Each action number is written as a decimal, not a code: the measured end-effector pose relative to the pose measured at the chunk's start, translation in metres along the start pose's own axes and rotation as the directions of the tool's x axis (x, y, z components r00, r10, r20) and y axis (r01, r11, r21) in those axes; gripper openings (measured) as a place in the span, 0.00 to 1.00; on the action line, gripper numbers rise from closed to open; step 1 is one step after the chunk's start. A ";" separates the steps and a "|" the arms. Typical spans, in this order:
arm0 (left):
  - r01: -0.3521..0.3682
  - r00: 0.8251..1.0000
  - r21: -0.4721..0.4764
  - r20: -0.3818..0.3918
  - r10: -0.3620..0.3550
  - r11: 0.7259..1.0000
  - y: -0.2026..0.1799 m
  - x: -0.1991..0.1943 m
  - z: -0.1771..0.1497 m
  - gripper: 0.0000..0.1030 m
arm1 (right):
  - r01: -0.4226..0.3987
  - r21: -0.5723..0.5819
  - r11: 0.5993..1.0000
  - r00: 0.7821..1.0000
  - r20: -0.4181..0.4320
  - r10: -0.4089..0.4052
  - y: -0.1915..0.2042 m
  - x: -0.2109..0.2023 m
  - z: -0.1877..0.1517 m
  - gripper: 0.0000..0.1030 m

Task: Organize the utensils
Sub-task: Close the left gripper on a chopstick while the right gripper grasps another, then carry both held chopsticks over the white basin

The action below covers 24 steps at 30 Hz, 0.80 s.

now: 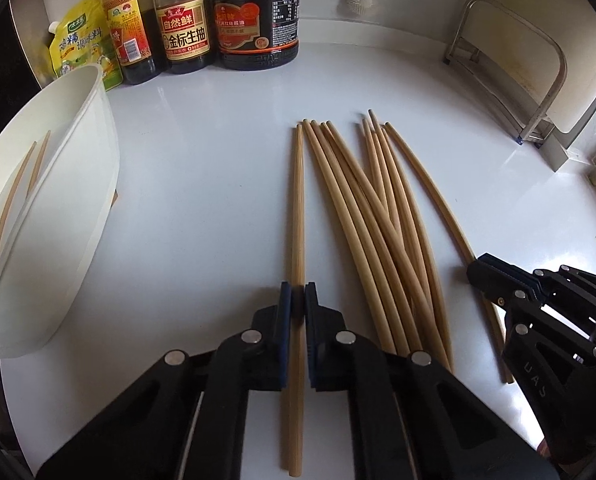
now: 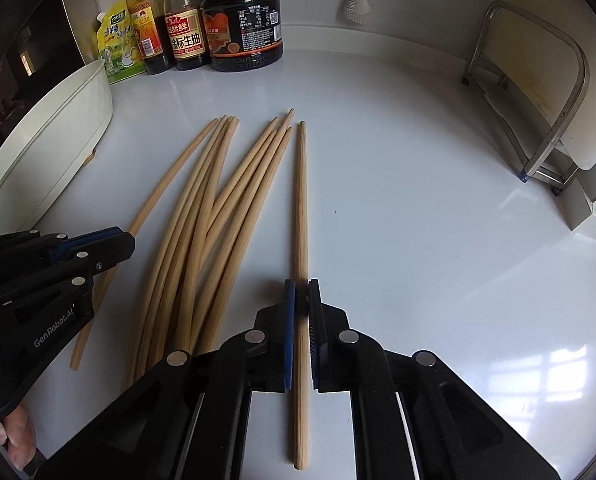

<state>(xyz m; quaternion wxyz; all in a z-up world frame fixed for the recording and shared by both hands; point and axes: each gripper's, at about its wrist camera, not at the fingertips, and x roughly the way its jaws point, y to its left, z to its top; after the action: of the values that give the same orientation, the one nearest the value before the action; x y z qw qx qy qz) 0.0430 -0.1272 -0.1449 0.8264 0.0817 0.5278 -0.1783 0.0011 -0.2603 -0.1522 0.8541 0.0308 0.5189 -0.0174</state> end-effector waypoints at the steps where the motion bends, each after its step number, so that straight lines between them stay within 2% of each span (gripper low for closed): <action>1: 0.010 1.000 -0.005 -0.008 -0.010 1.000 0.001 -0.001 0.000 0.07 | -0.009 0.015 1.000 1.000 -0.004 0.009 -0.002 -0.001 -0.001 0.06; 5: 0.028 1.000 -0.010 -0.009 -0.028 1.000 0.007 -0.014 0.002 0.07 | -0.021 0.046 0.999 1.000 0.006 0.021 -0.004 -0.015 0.002 0.06; 14: 0.072 0.996 -0.009 0.058 -0.071 0.997 0.025 -0.067 0.020 0.07 | -0.046 0.070 0.996 0.997 0.058 0.041 0.015 -0.058 0.021 0.06; 19: 0.082 0.990 -0.020 0.113 -0.079 0.996 0.050 -0.098 0.034 0.07 | -0.071 0.069 0.995 0.993 0.096 0.064 0.040 -0.079 0.039 0.06; 24: 0.060 0.986 -0.047 0.158 -0.051 0.997 0.094 -0.121 0.043 0.07 | -0.113 0.048 0.992 0.986 0.129 0.106 0.080 -0.086 0.063 0.06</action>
<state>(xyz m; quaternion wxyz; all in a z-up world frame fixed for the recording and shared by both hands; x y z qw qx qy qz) 0.0695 -0.0289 -0.0219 0.8618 0.0314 0.4678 -0.1935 0.0225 -0.1849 -0.0443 0.8837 0.0815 0.4607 0.0134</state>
